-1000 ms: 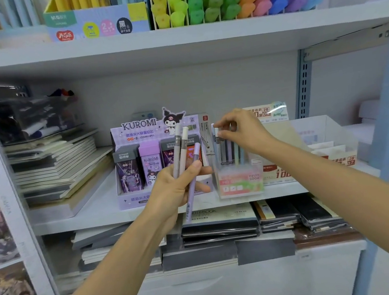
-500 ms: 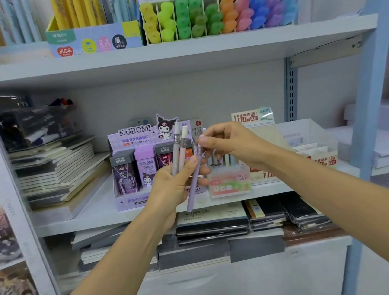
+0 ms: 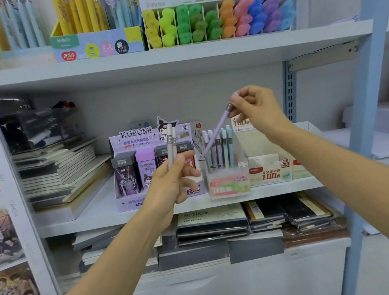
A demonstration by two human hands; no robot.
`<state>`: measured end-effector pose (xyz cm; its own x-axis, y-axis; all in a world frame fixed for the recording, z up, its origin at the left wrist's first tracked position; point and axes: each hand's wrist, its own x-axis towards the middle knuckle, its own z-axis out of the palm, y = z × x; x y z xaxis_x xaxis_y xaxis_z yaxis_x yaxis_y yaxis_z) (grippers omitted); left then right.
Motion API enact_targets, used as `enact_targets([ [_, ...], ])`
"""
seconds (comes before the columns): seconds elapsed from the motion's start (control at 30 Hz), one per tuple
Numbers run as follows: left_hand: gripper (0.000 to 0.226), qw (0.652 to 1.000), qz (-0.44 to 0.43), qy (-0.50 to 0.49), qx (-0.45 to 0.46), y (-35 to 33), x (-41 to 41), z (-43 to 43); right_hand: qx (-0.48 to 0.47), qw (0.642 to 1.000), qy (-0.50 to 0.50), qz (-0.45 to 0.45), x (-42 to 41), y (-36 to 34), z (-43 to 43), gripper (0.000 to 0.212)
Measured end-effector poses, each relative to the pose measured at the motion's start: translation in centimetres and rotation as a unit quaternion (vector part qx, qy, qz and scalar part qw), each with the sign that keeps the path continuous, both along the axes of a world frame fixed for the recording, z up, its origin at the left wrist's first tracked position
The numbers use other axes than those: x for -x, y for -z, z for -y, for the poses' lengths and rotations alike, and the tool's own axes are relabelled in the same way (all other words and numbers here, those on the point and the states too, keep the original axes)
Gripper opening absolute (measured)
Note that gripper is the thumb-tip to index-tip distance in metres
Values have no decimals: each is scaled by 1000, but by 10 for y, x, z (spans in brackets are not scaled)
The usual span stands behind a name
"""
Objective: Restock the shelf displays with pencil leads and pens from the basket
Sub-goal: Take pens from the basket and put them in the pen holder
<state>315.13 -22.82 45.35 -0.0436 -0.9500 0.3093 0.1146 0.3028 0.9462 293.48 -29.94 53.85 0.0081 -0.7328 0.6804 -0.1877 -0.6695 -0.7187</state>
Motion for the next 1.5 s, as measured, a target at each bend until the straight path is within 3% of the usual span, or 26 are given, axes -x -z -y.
enact_targets([
  [0.23, 19, 999, 34, 19, -17, 5, 2, 6, -21, 993, 58, -102, -5, 28, 28, 4],
  [0.53, 15, 998, 36, 45, -14, 14, -3, 14, -7, 978, 61, -197, -8, 33, 39, 11],
  [0.73, 14, 997, 27, 71, 3, 19, -1, 17, 0, 986, 48, -160, -20, 39, 41, 14],
  [1.03, 16, 996, 22, 86, 13, 21, -5, 19, 19, 966, 132, -223, -29, 42, 39, 17],
  [1.13, 19, 996, 30, 83, 20, 20, -3, 18, -11, 992, -2, -129, -32, 37, 21, 25],
  [1.23, 22, 996, 36, 83, 24, 19, 3, 16, -96, 975, -172, -99, -35, 35, 3, 28],
  [1.5, 33, 995, 74, 59, 30, 10, 14, -1, -123, 971, -193, -64, -34, 31, -10, 14],
])
